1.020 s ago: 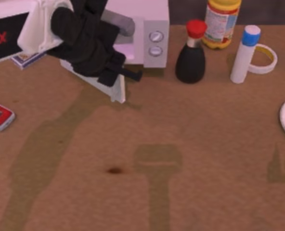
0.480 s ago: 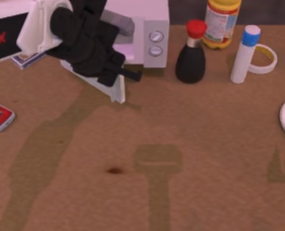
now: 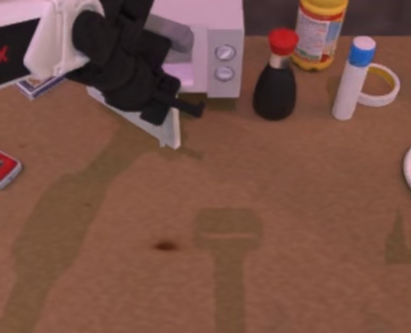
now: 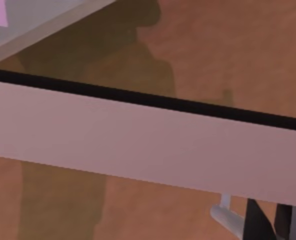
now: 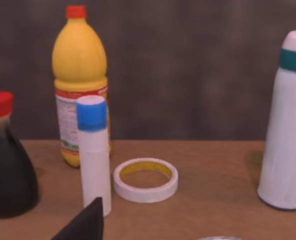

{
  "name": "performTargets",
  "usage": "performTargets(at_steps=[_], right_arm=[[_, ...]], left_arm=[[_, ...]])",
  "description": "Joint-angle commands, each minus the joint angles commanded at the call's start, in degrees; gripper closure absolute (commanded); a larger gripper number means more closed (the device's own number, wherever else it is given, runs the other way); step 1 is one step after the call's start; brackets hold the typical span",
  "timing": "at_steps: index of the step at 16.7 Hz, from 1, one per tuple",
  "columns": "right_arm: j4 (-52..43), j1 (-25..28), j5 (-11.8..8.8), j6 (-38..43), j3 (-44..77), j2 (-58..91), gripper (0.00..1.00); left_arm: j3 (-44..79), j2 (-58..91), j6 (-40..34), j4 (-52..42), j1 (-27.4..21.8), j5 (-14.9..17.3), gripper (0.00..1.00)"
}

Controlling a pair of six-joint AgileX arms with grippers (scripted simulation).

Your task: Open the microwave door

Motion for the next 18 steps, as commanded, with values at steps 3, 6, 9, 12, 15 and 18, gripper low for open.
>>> performTargets(at_steps=[3,6,9,12,15,18], right_arm=[[0.0,0.0,0.0,0.0,0.0,0.0,0.0],[0.0,0.0,0.0,0.0,0.0,0.0,0.0],[0.0,0.0,0.0,0.0,0.0,0.0,0.0],[0.0,0.0,0.0,0.0,0.0,0.0,0.0],[0.0,0.0,0.0,0.0,0.0,0.0,0.0],[0.0,0.0,0.0,0.0,0.0,0.0,0.0]], left_arm=[[0.0,0.0,0.0,0.0,0.0,0.0,1.0],[-0.2,0.2,-0.2,0.0,-0.3,0.4,1.0],[-1.0,-0.6,1.7,0.1,0.3,1.3,1.0],[-2.9,-2.2,5.7,0.1,1.8,3.4,1.0],[-4.3,-3.5,8.7,0.1,3.0,5.0,1.0],[-4.4,-3.6,8.9,0.1,3.1,5.1,1.0]])
